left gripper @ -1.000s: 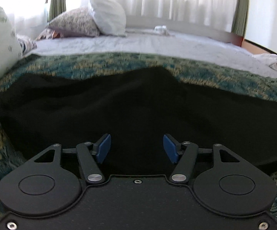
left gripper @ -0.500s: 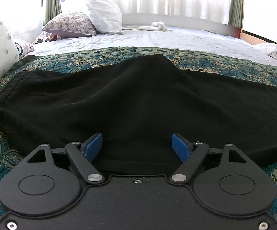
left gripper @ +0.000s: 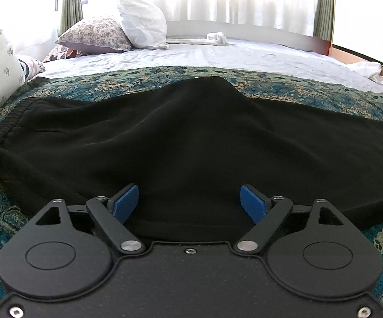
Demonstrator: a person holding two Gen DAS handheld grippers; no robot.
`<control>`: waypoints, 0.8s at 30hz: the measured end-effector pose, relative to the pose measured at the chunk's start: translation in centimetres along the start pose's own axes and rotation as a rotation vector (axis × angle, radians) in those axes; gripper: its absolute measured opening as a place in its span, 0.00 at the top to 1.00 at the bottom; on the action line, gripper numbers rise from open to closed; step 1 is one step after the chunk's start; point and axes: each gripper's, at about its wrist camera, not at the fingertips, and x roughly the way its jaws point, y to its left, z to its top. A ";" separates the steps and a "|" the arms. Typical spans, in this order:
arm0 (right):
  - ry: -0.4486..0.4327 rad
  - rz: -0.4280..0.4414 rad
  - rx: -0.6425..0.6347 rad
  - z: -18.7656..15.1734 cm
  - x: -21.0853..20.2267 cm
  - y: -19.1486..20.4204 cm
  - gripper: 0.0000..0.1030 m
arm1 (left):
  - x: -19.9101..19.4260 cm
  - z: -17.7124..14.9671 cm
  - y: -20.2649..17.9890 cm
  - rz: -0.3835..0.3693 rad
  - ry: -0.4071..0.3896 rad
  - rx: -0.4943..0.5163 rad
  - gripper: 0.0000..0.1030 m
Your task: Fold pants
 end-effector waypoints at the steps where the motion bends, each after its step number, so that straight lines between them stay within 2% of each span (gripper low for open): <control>1: 0.005 -0.019 0.059 0.5 0.3 -0.9 0.73 | 0.0 0.0 0.1 -0.003 -0.002 -0.003 0.19; 3: 0.025 0.013 0.195 1.1 0.5 -2.4 0.76 | -0.1 -0.1 0.2 -0.010 -0.007 -0.011 0.19; 4: 0.030 0.014 0.219 1.3 0.4 -2.4 0.91 | -0.1 -0.1 0.3 -0.015 -0.010 -0.017 0.19; 5: 0.030 0.001 0.209 1.4 0.2 -1.9 0.92 | -0.1 -0.2 0.4 -0.019 -0.012 -0.022 0.19; 8: -0.012 -0.086 -0.017 1.0 -0.8 3.2 0.94 | -0.2 -0.4 0.7 -0.029 -0.023 -0.032 0.18; 10: -0.031 -0.074 -0.188 -0.2 -1.4 8.1 0.94 | -0.2 -0.4 0.8 -0.030 -0.027 -0.033 0.18; 12: -0.033 -0.028 -0.399 -2.9 -2.0 14.0 0.94 | -0.2 -0.5 0.8 -0.032 -0.031 -0.035 0.18; 15: 0.018 0.088 -0.745 -10.6 -2.6 22.8 0.94 | -0.3 -0.5 1.0 -0.045 -0.036 -0.051 0.18; 18: 0.174 0.268 -1.055 -20.9 -3.3 28.0 0.93 | -0.4 -0.6 1.5 -0.065 -0.043 -0.076 0.18; 20: 0.259 0.328 -1.191 -26.4 -3.5 29.0 0.93 | -0.4 -0.7 1.8 -0.079 -0.048 -0.092 0.18; 22: 0.329 0.356 -1.271 -30.8 -3.8 28.8 0.94 | -0.5 -0.8 2.3 -0.091 -0.053 -0.106 0.17; 23: 0.321 0.358 -1.301 -32.3 -4.4 28.6 0.93 | -0.5 -0.8 2.3 -0.095 -0.054 -0.110 0.17; 24: 0.266 0.355 -1.360 -33.5 -5.1 28.4 0.93 | -0.5 -0.9 2.3 -0.100 -0.056 -0.113 0.16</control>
